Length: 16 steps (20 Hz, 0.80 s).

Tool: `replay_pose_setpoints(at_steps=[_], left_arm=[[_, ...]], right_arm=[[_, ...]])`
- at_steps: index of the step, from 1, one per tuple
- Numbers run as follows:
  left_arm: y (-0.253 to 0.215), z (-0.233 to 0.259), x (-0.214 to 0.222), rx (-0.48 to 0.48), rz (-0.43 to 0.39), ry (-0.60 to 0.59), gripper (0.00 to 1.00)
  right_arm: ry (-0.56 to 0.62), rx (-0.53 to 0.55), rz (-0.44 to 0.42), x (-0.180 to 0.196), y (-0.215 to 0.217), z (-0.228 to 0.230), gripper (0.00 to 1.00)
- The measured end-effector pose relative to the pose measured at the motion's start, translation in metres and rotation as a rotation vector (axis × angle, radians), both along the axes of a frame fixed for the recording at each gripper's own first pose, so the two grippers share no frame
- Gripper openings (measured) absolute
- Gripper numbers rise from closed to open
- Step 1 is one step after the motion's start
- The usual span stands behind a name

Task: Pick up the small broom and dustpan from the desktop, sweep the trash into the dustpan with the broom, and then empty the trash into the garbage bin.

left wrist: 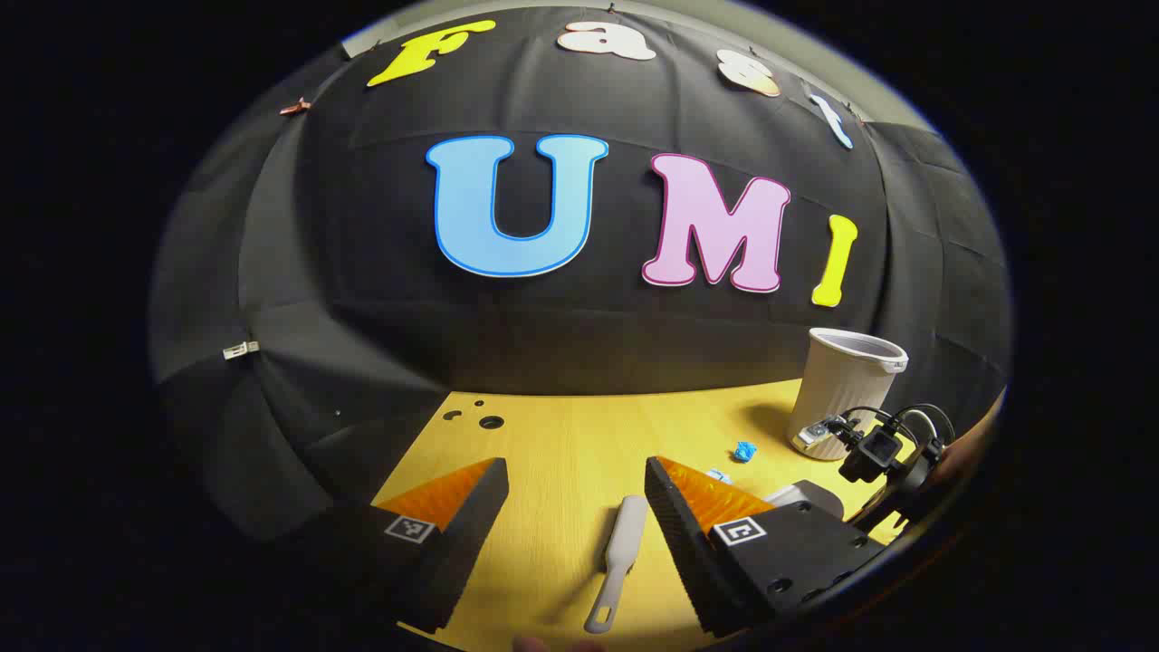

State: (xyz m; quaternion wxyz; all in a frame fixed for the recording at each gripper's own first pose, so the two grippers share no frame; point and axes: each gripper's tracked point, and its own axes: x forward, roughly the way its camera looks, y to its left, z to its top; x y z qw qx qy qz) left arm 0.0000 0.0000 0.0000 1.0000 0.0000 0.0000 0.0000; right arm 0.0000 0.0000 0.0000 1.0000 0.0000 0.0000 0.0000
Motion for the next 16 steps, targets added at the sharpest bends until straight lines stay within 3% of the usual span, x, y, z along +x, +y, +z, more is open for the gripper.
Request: replay_pose_setpoints(at_steps=[3, 6, 7, 8, 9, 12, 13, 14, 15, 16], left_arm=[[0.003, -0.003, 0.002, 0.002, 0.001, 0.008, 0.96], [0.005, -0.007, 0.004, 0.002, -0.003, 0.028, 0.96], [0.006, -0.011, 0.007, 0.001, -0.004, 0.041, 0.96], [0.007, -0.014, 0.009, 0.001, -0.007, 0.058, 0.96], [0.007, -0.019, 0.012, 0.0, -0.016, 0.08, 0.96], [-0.004, -0.05, 0.02, 0.009, -0.097, 0.217, 0.92], [-0.009, -0.063, 0.023, 0.011, -0.128, 0.277, 0.95], [-0.012, -0.074, 0.024, 0.015, -0.145, 0.324, 0.92], [-0.013, -0.088, 0.027, 0.017, -0.162, 0.379, 0.96], [-0.014, -0.102, 0.029, 0.021, -0.177, 0.444, 0.96]], right_arm=[[0.02, -0.015, -0.062, 0.009, -0.01, 0.0, 0.84], [0.02, 0.0, -0.051, 0.011, -0.016, -0.001, 0.45], [0.008, -0.011, -0.05, 0.011, -0.02, 0.001, 0.43], [0.0, -0.035, -0.054, 0.01, -0.026, 0.001, 0.29], [-0.006, -0.061, -0.054, 0.01, -0.032, -0.001, 0.35], [-0.002, -0.1, -0.041, 0.007, -0.046, -0.016, 0.33], [-0.008, -0.105, -0.04, 0.007, -0.05, -0.019, 0.34], [-0.015, -0.106, -0.037, 0.006, -0.054, -0.021, 0.24], [-0.019, -0.108, -0.035, 0.006, -0.058, -0.024, 0.39], [-0.021, -0.109, -0.031, 0.006, -0.061, -0.027, 0.31]])
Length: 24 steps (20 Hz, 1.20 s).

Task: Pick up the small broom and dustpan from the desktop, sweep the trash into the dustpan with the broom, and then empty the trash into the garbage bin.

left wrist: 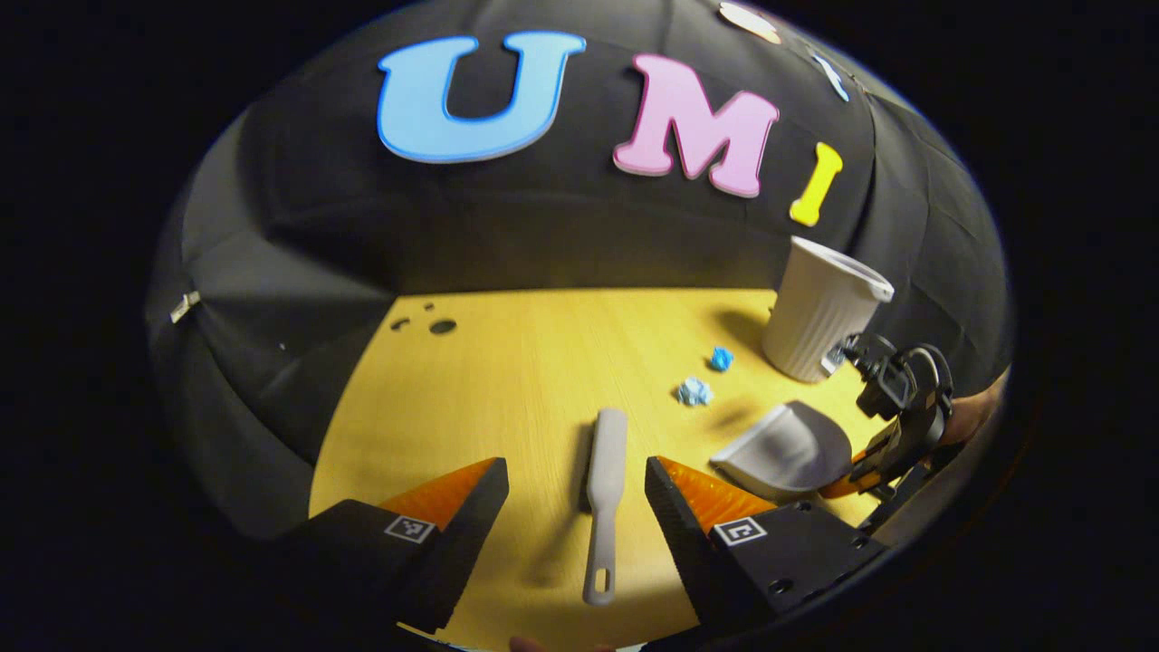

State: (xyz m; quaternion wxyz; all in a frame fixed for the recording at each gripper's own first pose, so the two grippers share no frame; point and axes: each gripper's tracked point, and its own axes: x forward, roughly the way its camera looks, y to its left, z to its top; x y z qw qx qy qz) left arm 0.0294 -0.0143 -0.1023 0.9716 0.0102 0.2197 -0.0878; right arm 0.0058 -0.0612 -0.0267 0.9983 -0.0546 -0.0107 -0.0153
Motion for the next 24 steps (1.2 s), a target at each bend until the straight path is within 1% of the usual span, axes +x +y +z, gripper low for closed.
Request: replay_pose_setpoints(at_steps=[2, 4, 7, 9, 12, 14, 15, 17, 19, 20, 21, 23, 24], left_arm=[[-0.006, -0.03, -0.005, 0.037, -0.051, 0.134, 0.96], [-0.006, -0.062, -0.007, 0.102, -0.093, 0.268, 0.95], [-0.007, -0.089, -0.007, 0.16, -0.114, 0.416, 0.94], [-0.01, -0.102, -0.002, 0.177, -0.11, 0.471, 0.93], [-0.011, -0.119, 0.006, 0.214, -0.102, 0.539, 0.86], [-0.012, -0.127, 0.009, 0.229, -0.095, 0.575, 0.84], [-0.011, -0.129, 0.012, 0.242, -0.091, 0.584, 0.8], [-0.002, -0.135, 0.019, 0.312, -0.061, 0.578, 0.54], [-0.003, -0.139, 0.018, 0.334, -0.077, 0.618, 0.28], [-0.006, -0.139, 0.018, 0.332, -0.093, 0.622, 0.32], [-0.003, -0.136, 0.023, 0.352, -0.106, 0.606, 0.26], [-0.002, -0.132, 0.033, 0.372, -0.135, 0.591, 0.25], [-0.003, -0.131, 0.04, 0.379, -0.15, 0.592, 0.27]], right_arm=[[-0.014, 0.015, 0.012, -0.002, -0.005, -0.002, 0.31], [-0.028, 0.035, 0.021, -0.002, -0.01, -0.002, 0.31], [-0.05, 0.033, 0.024, -0.003, -0.019, 0.0, 0.31], [-0.065, 0.027, 0.028, -0.004, -0.023, 0.003, 0.31], [-0.08, 0.031, 0.042, -0.007, -0.025, 0.004, 0.31], [-0.087, 0.023, 0.043, -0.007, -0.028, 0.005, 0.31], [-0.087, 0.019, 0.043, -0.007, -0.029, 0.005, 0.31], [-0.089, 0.022, 0.049, -0.008, -0.03, 0.004, 0.31], [-0.093, 0.024, 0.05, -0.008, -0.032, 0.005, 0.31], [-0.093, 0.023, 0.049, -0.009, -0.034, 0.004, 0.31], [-0.094, 0.023, 0.049, -0.01, -0.036, 0.003, 0.31], [-0.097, 0.029, 0.05, -0.01, -0.038, 0.003, 0.31], [-0.098, 0.032, 0.049, -0.011, -0.039, 0.003, 0.31]])
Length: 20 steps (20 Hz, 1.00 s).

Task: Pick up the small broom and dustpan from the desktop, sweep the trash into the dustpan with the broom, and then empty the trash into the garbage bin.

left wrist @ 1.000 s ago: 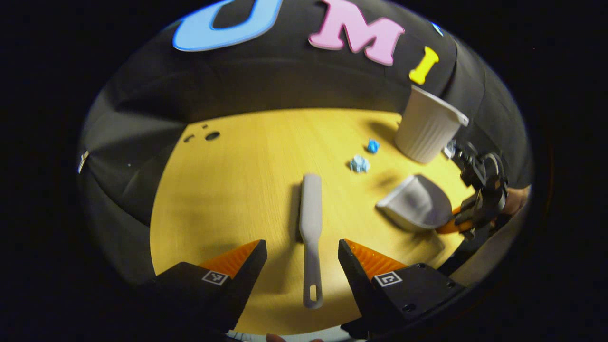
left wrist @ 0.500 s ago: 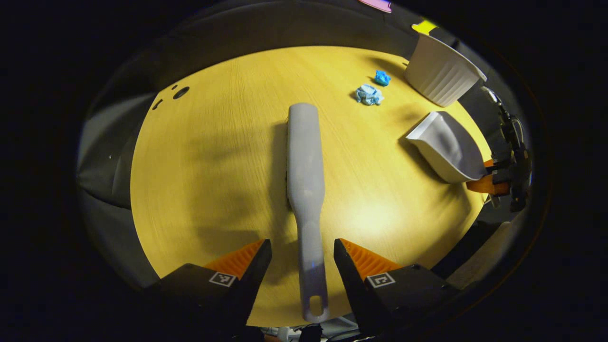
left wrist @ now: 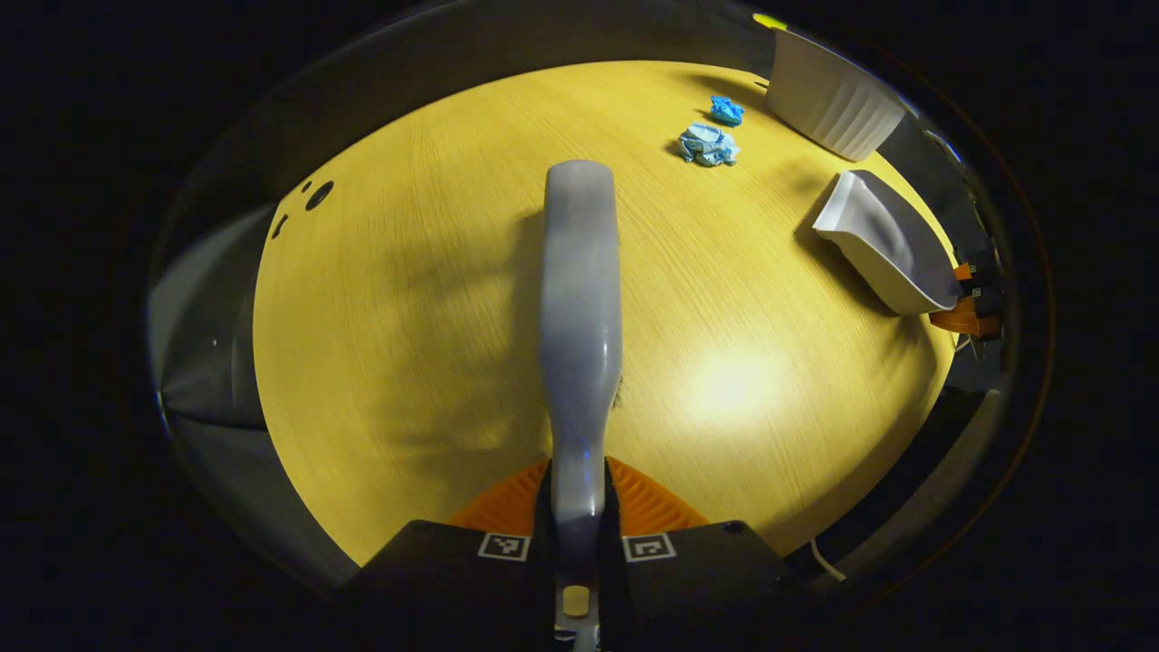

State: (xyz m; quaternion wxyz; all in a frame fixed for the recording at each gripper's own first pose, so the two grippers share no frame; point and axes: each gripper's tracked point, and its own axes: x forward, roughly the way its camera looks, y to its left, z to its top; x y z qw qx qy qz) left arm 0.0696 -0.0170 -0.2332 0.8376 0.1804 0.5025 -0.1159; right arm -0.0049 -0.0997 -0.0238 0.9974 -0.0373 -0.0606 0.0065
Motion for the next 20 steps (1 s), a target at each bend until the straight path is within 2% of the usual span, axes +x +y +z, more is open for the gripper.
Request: replay_pose_setpoints(at_steps=[1, 2, 3, 4, 6, 8, 10, 11, 12, 13, 14, 17, 18, 19, 20], left_arm=[[0.0, 0.003, 0.007, 0.006, -0.021, -0.004, 0.22], [-0.002, 0.006, 0.016, 0.01, -0.04, -0.014, 0.2], [-0.004, 0.01, 0.026, 0.012, -0.055, -0.022, 0.24], [-0.008, 0.015, 0.037, 0.012, -0.067, -0.031, 0.2], [-0.019, 0.027, 0.062, 0.023, -0.107, -0.059, 0.2], [-0.036, 0.036, 0.091, 0.049, -0.172, -0.071, 0.17], [-0.056, 0.04, 0.12, 0.071, -0.239, -0.08, 0.23], [-0.066, 0.041, 0.13, 0.079, -0.27, -0.071, 0.17], [-0.076, 0.039, 0.14, 0.087, -0.302, -0.062, 0.19], [-0.085, 0.039, 0.149, 0.096, -0.331, -0.059, 0.17], [-0.094, 0.04, 0.158, 0.101, -0.359, -0.064, 0.2], [-0.116, 0.047, 0.184, 0.117, -0.411, -0.081, 0.2], [-0.122, 0.048, 0.193, 0.12, -0.426, -0.086, 0.17], [-0.128, 0.048, 0.199, 0.123, -0.442, -0.085, 0.19], [-0.135, 0.047, 0.203, 0.125, -0.464, -0.086, 0.19]], right_arm=[[-0.001, 0.003, -0.002, 0.0, -0.002, -0.001, 0.31], [-0.004, 0.005, -0.004, 0.0, -0.003, -0.001, 0.31], [-0.006, 0.005, -0.006, -0.001, -0.003, -0.001, 0.31], [-0.007, 0.007, -0.005, -0.002, -0.003, -0.001, 0.31], [-0.003, 0.006, -0.001, -0.003, -0.001, -0.003, 0.31], [0.016, -0.004, -0.005, -0.002, 0.001, -0.005, 0.31], [0.04, -0.015, -0.01, -0.003, 0.001, -0.006, 0.31], [0.051, -0.02, -0.011, -0.004, 0.002, -0.006, 0.31], [0.055, -0.027, -0.016, -0.006, 0.001, -0.004, 0.31], [0.06, -0.034, -0.023, -0.007, 0.0, -0.002, 0.39], [0.063, -0.038, -0.03, -0.008, -0.002, 0.001, 0.31], [0.067, -0.032, -0.041, -0.008, -0.004, 0.01, 0.31], [0.07, -0.03, -0.042, -0.008, -0.004, 0.012, 0.24], [0.071, -0.028, -0.044, -0.007, -0.005, 0.015, 0.24], [0.073, -0.026, -0.045, -0.006, -0.005, 0.017, 0.31]])
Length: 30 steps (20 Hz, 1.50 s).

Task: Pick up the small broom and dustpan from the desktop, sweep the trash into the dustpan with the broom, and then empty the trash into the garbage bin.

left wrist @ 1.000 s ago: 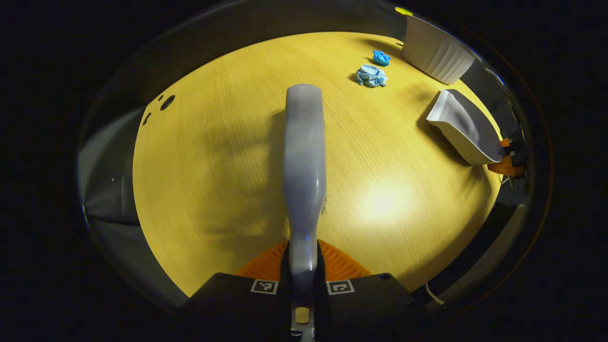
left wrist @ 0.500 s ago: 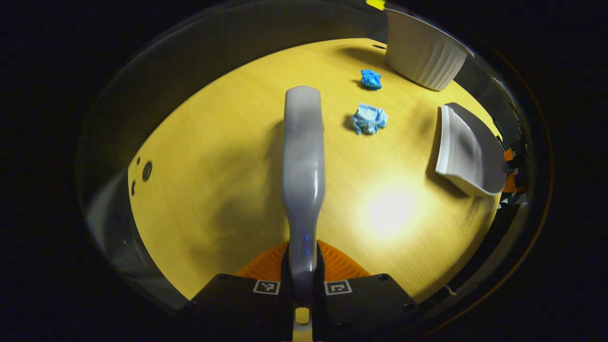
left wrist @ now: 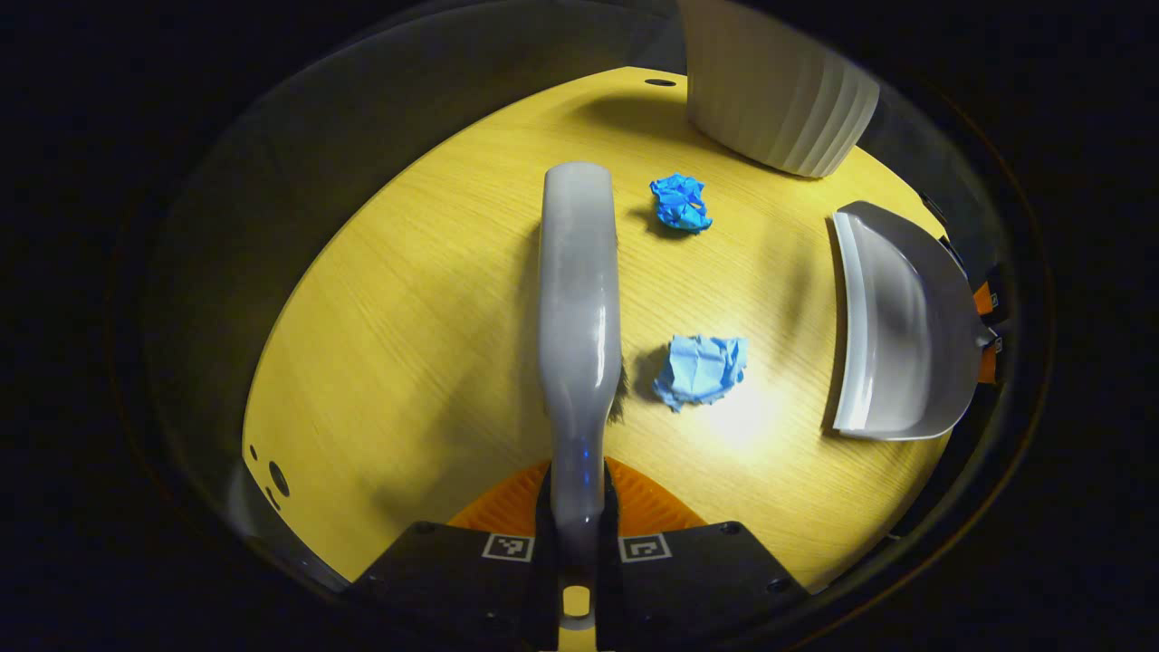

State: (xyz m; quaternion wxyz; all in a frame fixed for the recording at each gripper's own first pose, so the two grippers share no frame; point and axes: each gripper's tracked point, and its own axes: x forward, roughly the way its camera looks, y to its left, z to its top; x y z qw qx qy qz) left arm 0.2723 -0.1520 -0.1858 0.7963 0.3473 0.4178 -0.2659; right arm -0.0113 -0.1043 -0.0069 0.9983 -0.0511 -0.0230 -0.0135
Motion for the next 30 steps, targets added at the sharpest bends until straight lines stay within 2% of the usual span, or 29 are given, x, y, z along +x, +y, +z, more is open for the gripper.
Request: replay_pose_setpoints(at_steps=[3, 6, 12, 14, 16, 17, 19, 20, 23, 27, 30], left_arm=[[-0.022, 0.0, -0.002, 0.004, -0.098, 0.03, 0.2], [-0.046, -0.002, -0.025, -0.01, -0.188, 0.093, 0.19], [-0.071, -0.009, -0.067, -0.079, -0.314, 0.233, 0.19], [-0.073, -0.01, -0.066, -0.082, -0.341, 0.224, 0.19], [-0.056, -0.004, -0.052, -0.023, -0.284, 0.158, 0.23], [-0.048, -0.003, -0.049, -0.015, -0.236, 0.138, 0.19], [-0.031, -0.004, -0.052, -0.016, -0.161, 0.122, 0.19], [-0.019, -0.005, -0.056, -0.019, -0.112, 0.122, 0.17], [-0.012, -0.015, -0.088, -0.096, 0.008, 0.184, 0.19], [-0.028, -0.03, -0.112, -0.151, 0.049, 0.211, 0.19], [-0.055, -0.033, -0.103, -0.167, 0.047, 0.187, 0.19]], right_arm=[[0.001, 0.006, -0.001, 0.002, 0.001, 0.004, 0.31], [0.002, -0.002, -0.002, 0.003, 0.002, 0.006, 0.31], [-0.001, -0.013, 0.002, 0.004, 0.003, 0.005, 0.31], [-0.005, -0.02, 0.004, 0.002, 0.002, 0.005, 0.31], [-0.004, -0.021, -0.001, 0.003, -0.001, 0.004, 0.31], [-0.007, -0.017, -0.002, 0.003, 0.0, 0.004, 0.31], [-0.008, -0.006, -0.004, 0.004, -0.001, 0.004, 0.31], [-0.008, 0.002, -0.004, 0.004, 0.0, 0.005, 0.31], [-0.009, 0.018, -0.003, 0.005, 0.0, 0.006, 0.31], [-0.004, 0.009, -0.005, 0.004, -0.002, 0.002, 0.31], [0.0, 0.006, -0.011, 0.005, -0.002, 0.002, 0.31]])
